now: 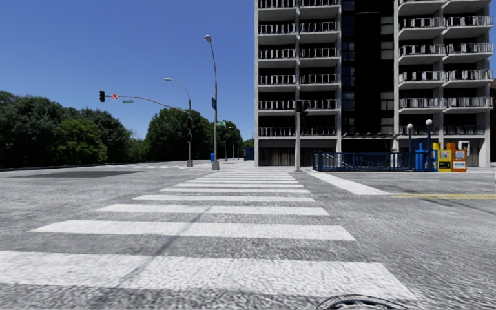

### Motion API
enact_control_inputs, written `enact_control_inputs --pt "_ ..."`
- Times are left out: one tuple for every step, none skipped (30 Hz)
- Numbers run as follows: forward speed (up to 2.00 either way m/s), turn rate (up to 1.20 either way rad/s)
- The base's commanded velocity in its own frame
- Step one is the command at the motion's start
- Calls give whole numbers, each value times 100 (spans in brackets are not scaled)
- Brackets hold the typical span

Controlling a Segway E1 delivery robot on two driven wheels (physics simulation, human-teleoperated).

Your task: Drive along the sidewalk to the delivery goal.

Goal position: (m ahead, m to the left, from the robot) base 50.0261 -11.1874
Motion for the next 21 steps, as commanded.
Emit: enact_control_inputs --pt "200 -27" --pt "200 -27" --pt "200 -27" --pt "200 -27" --pt "200 -27" --pt "200 -27" --pt "200 -27" --pt "200 -27" --pt "200 -27" --pt "200 -27" --pt "200 -27" --pt "200 -27" --pt "200 -14" --pt "200 0" --pt "200 0" --pt "200 0" --pt "200 0" --pt "200 0" --pt "200 0" --pt "200 0" --pt "200 0"
